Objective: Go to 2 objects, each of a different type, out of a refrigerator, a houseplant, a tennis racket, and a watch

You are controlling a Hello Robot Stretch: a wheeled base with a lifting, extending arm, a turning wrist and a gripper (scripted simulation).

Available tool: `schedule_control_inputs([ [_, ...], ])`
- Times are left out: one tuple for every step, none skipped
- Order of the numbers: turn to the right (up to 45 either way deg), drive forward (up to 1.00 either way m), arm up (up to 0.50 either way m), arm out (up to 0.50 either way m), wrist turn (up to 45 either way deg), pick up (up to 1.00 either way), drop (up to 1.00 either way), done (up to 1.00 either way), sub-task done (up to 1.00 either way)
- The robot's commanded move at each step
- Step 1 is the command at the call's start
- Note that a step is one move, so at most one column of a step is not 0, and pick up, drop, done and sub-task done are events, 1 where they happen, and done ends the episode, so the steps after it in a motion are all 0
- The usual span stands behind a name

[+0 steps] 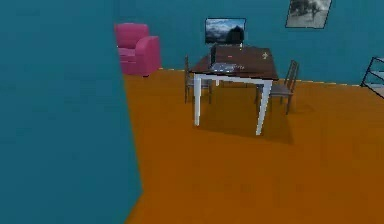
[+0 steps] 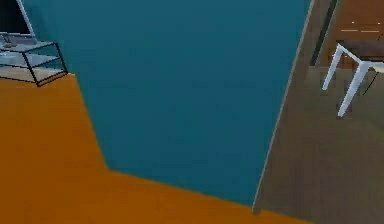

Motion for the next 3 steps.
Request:
schedule_control_inputs([
  [0.0, 1.00, 0.00, 0.00, 0.0, 0.00, 0.00, 0.00, 0.00],
  [0.0, 0.25, 0.00, 0.00, 0.0, 0.00, 0.00, 0.00, 0.00],
  [-21.0, 0.00, 0.00, 0.00, 0.0, 0.00, 0.00, 0.00, 0.00],
])
